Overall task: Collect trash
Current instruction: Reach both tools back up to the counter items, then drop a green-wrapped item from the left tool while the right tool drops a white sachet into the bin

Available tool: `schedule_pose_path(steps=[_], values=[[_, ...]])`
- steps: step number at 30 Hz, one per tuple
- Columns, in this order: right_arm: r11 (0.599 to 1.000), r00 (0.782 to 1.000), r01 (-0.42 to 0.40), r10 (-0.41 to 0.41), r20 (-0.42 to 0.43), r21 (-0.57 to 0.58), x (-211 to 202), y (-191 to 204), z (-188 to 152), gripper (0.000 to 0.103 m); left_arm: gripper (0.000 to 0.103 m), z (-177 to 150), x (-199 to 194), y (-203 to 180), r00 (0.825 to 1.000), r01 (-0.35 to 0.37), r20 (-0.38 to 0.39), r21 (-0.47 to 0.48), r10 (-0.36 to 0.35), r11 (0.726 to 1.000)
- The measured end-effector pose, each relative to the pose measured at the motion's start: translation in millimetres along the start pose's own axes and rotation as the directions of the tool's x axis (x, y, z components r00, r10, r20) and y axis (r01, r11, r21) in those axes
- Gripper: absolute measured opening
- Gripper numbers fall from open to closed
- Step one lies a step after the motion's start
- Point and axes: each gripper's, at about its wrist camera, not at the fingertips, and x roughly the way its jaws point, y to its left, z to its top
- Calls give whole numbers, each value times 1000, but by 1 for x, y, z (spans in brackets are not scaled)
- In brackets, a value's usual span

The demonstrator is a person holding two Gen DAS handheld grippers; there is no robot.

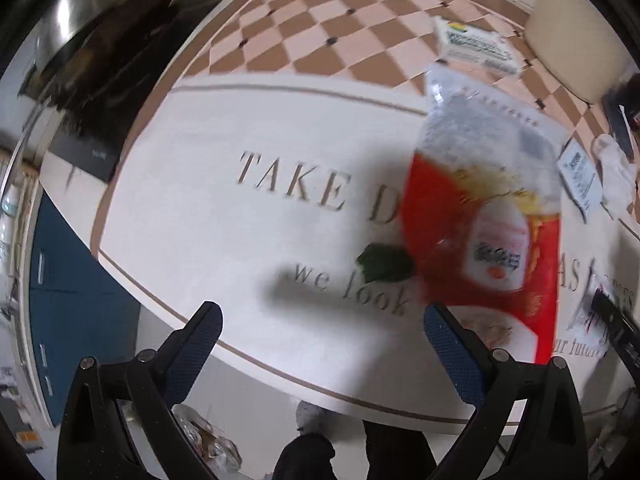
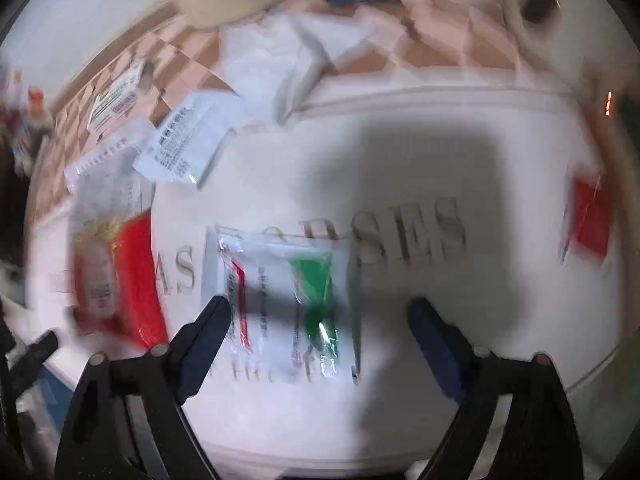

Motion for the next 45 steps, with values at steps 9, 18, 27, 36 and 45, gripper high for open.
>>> schedule_pose_path(steps=[9, 18, 27, 36, 45], values=[[999, 996, -3, 6, 89, -34, 1, -15, 3, 9, 28, 8, 27, -16, 989, 144, 12, 62, -145, 988], [999, 993, -20, 15, 117, 40, -24, -41, -13, 5, 25, -9, 5, -11, 987, 58, 142, 152, -80, 987], [996, 968, -64, 49, 247, 56, -95, -25, -82, 4, 25, -87, -72, 18, 923, -8, 375, 234, -82, 972], [985, 971, -150, 130, 203, 90, -92, 16, -239, 4, 25, -189, -1, 49, 960, 156, 184, 279, -213, 947], [984, 989, -76, 94, -112, 161, 146, 21, -378, 4, 25, -255, 265, 41, 957, 248, -196, 182, -212, 951]])
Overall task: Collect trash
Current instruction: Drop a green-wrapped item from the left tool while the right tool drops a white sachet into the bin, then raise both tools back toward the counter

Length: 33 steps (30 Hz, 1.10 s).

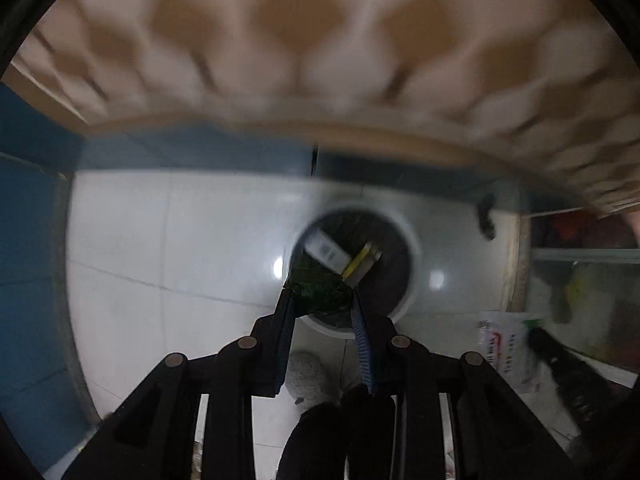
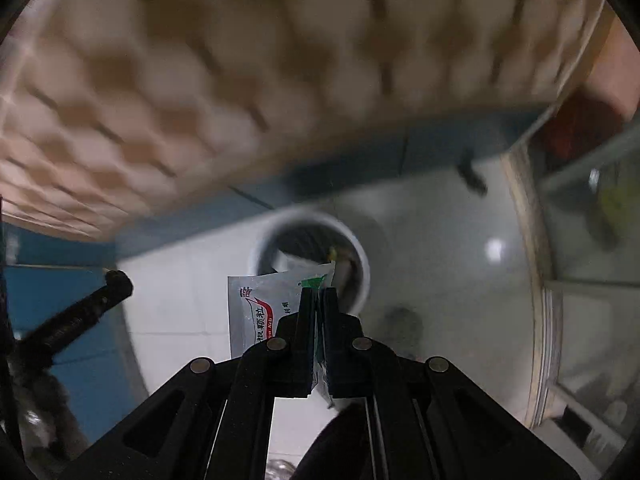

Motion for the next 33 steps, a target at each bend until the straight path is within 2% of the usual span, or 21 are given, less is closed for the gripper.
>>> schedule_pose_path(steps=[5, 8, 12, 17, 18, 19, 20, 21, 22, 23, 25, 27, 33], values=[[999, 995, 32, -31, -93, 10, 151, -20, -19, 4, 25, 3, 127, 15, 995, 19, -100, -40, -23, 999], [999, 991, 41, -43, -127, -12, 214, -22, -24, 4, 25, -1, 170, 20, 989, 23, -143, -34, -28, 999], [998, 989, 48, -53, -140, -39, 263, -20, -22, 4, 26, -10, 197, 17, 985, 30, -167, -16, -32, 999], [999, 984, 40, -45, -171, -32, 281, -20, -17, 6, 30, -12, 194, 14, 985, 50, -166, -8, -51, 999], [999, 983, 34, -38, -181, -27, 281, -21, -16, 9, 41, -12, 190, 14, 987, 42, -157, -2, -42, 999], [999, 982, 24, -28, -188, -23, 282, -22, -14, 21, 71, -11, 186, 14, 989, 25, -144, 7, -24, 1000], [999, 981, 18, -23, -191, -26, 281, -23, -13, 34, 84, -11, 180, 13, 992, 0, -125, 17, 2, 1000], [999, 982, 29, -36, -185, -39, 277, -23, -13, 62, 99, -11, 177, 15, 994, -16, -107, 24, 18, 1000], [998, 984, 42, -51, -170, -53, 272, -22, -12, 77, 100, -11, 171, 14, 995, -38, -86, 35, 41, 999], [995, 985, 64, -75, -153, -74, 266, -22, -12, 81, 100, -11, 167, 15, 995, -52, -77, 44, 56, 998], [989, 983, 108, -122, -140, -105, 257, -22, -12, 98, 100, -12, 160, 15, 994, -87, -55, 60, 90, 994], [984, 981, 137, -152, -124, -116, 249, -22, -11, 103, 100, -15, 155, 15, 992, -121, -38, 76, 124, 990], [972, 978, 175, -190, -85, -158, 227, -20, -13, 103, 100, -26, 140, 12, 990, -138, -28, 85, 141, 987]])
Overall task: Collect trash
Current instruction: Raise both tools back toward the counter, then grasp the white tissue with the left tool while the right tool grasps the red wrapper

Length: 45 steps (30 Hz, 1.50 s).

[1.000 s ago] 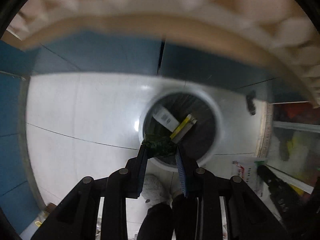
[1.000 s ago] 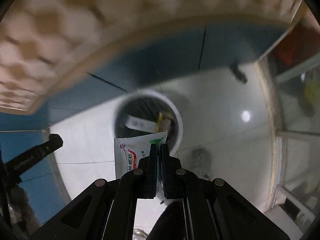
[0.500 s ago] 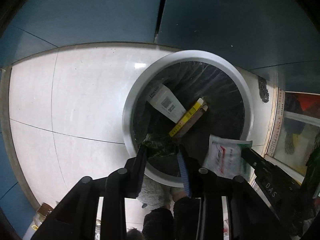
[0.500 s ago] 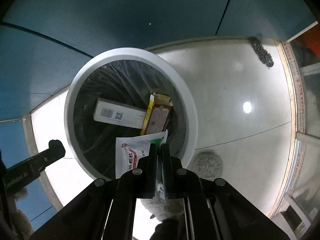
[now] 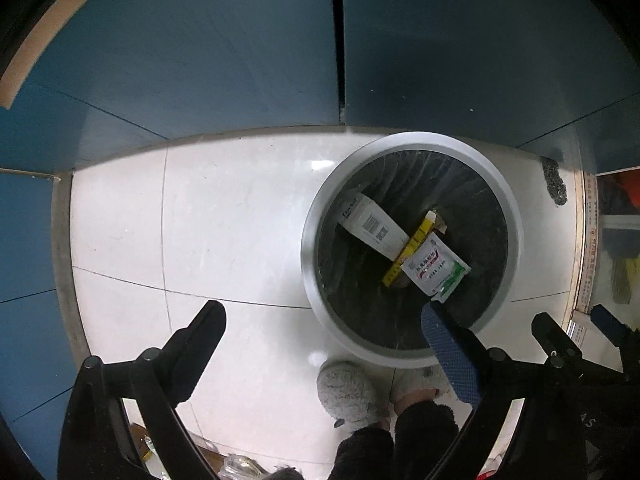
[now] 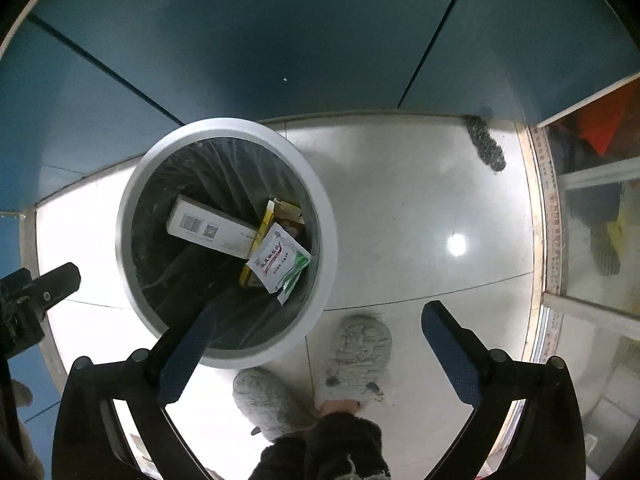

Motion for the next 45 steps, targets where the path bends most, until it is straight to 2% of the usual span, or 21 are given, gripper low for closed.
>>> schedule_pose_path(steps=[6, 10, 14, 19, 23, 27, 29, 32, 35, 37, 41, 45], values=[[1000, 1000, 4, -4, 17, -3, -38, 2, -11, 103, 100, -17, -40, -2, 1000, -2, 12, 1, 2, 1000], [1000, 1000, 5, -5, 31, 2, -86, -1, -19, 103, 100, -31, -94, -1, 1000, -1, 26, 4, 1, 1000], [1000, 998, 2, -2, 58, 2, -160, -5, -32, 103, 100, -49, -174, -1, 998, -9, 67, 17, 8, 1000], [1000, 994, -17, 17, 108, -3, -279, -13, -49, 103, 100, -74, -273, 0, 992, -15, 124, 32, 11, 999], [999, 989, -35, 36, 142, -6, -363, -18, -64, 103, 100, -91, -339, 2, 988, 12, 153, 22, -15, 1000], [992, 979, -120, 114, 167, 28, -437, -32, -75, 103, 100, -94, -402, -4, 974, 21, 226, 31, -27, 999], [986, 970, -157, 143, 197, 55, -465, -42, -73, 103, 100, -82, -432, -14, 960, 22, 278, 39, -32, 999], [967, 945, -222, 183, 270, 123, -507, -65, -61, 103, 103, -51, -477, -32, 928, 30, 370, 55, -48, 998], [945, 921, -265, 188, 342, 193, -540, -98, -32, 103, 103, 0, -516, -60, 895, 48, 440, 65, -72, 997], [931, 905, -277, 170, 389, 238, -556, -125, -5, 103, 103, 34, -532, -80, 884, 47, 461, 76, -77, 996], [902, 892, -285, 125, 434, 326, -567, -182, 66, 103, 103, 119, -543, -128, 885, 9, 464, 76, -43, 997], [882, 902, -256, 70, 426, 395, -551, -244, 162, 103, 103, 213, -538, -177, 904, -4, 427, 53, -19, 999]])
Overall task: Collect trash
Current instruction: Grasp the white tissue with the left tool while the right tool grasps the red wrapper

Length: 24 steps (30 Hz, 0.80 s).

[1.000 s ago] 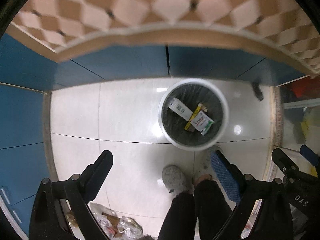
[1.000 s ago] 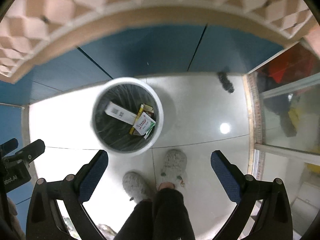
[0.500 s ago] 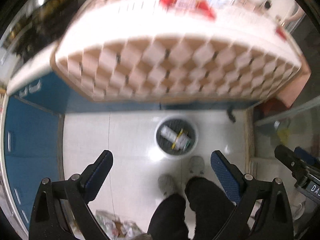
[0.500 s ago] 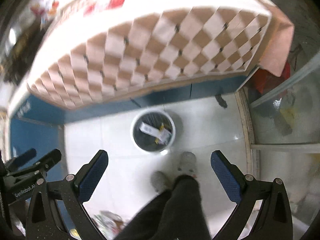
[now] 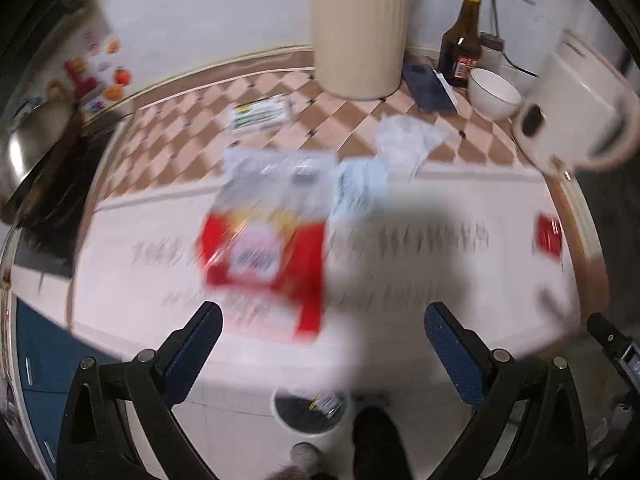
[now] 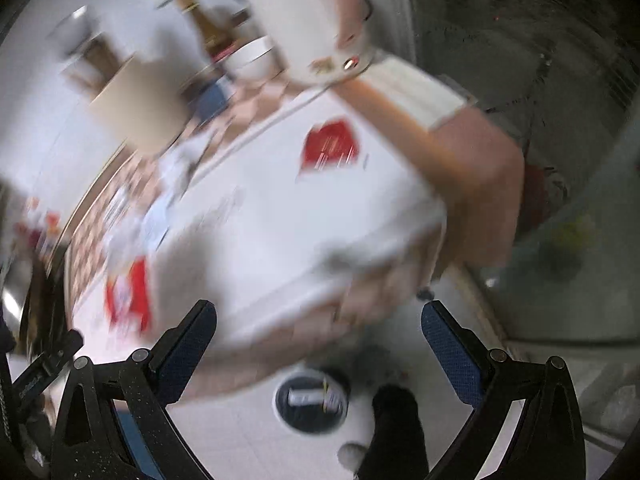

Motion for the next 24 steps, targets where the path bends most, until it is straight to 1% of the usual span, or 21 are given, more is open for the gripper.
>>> schedule_pose_path(steps=[2, 4, 6, 8, 9, 10, 11, 12, 13, 14, 15, 16, 17, 18, 19, 21, 24], values=[[999, 1000, 28, -28, -6, 17, 31, -8, 47, 103, 103, 34, 24, -21, 1000, 1, -21, 9, -1, 1000], [999, 999, 35, -34, -27, 39, 63, -15, 80, 103, 103, 65, 55, -44, 999, -16, -47, 30, 18, 999], [998, 997, 45, -42, -59, 50, 98, -18, 108, 103, 103, 92, 88, -65, 997, -3, -81, 47, 7, 999], [998, 995, 47, -43, -88, 46, 126, -19, 125, 101, 102, 111, 117, -80, 993, 13, -115, 62, -6, 998], [998, 995, 46, -42, -91, 40, 134, -18, 128, 95, 100, 121, 132, -88, 991, 30, -132, 69, -21, 997], [999, 994, 44, -41, -99, 28, 142, -16, 131, 93, 85, 128, 143, -92, 989, 41, -144, 73, -30, 996], [998, 996, 61, -61, -58, -7, 142, -9, 132, 87, 73, 133, 151, -96, 988, 44, -153, 77, -32, 996], [996, 997, 76, -78, -23, -54, 143, -1, 132, 82, 40, 139, 162, -100, 985, 52, -170, 76, -38, 996], [990, 994, 111, -112, 1, -86, 144, 5, 131, 79, 26, 142, 166, -100, 982, 73, -177, 66, -61, 995], [986, 991, 131, -130, 18, -103, 144, 8, 130, 78, 16, 145, 164, -100, 986, 88, -150, 53, -79, 995], [982, 989, 147, -144, 36, -119, 143, 11, 128, 75, 3, 148, 163, -101, 988, 78, -140, 72, -68, 994], [981, 988, 148, -142, 52, -129, 142, 11, 127, 62, 3, 149, 162, -102, 990, 66, -132, 86, -54, 994], [980, 989, 139, -131, 69, -142, 139, 11, 126, 51, 3, 150, 160, -102, 991, 62, -121, 94, -50, 994], [980, 991, 125, -115, 72, -155, 138, 11, 127, 41, 3, 149, 156, -101, 993, 60, -108, 104, -49, 993], [981, 992, 115, -105, 68, -157, 137, 11, 127, 35, 3, 147, 149, -101, 995, 47, -89, 120, -36, 992], [984, 995, 84, -76, 58, -156, 132, 11, 130, 29, 3, 143, 132, -99, 998, 36, -51, 139, -29, 990], [993, 999, 28, -24, 40, -111, 127, 2, 134, 27, 3, 133, 100, -91, 999, 43, 0, 151, -44, 988]])
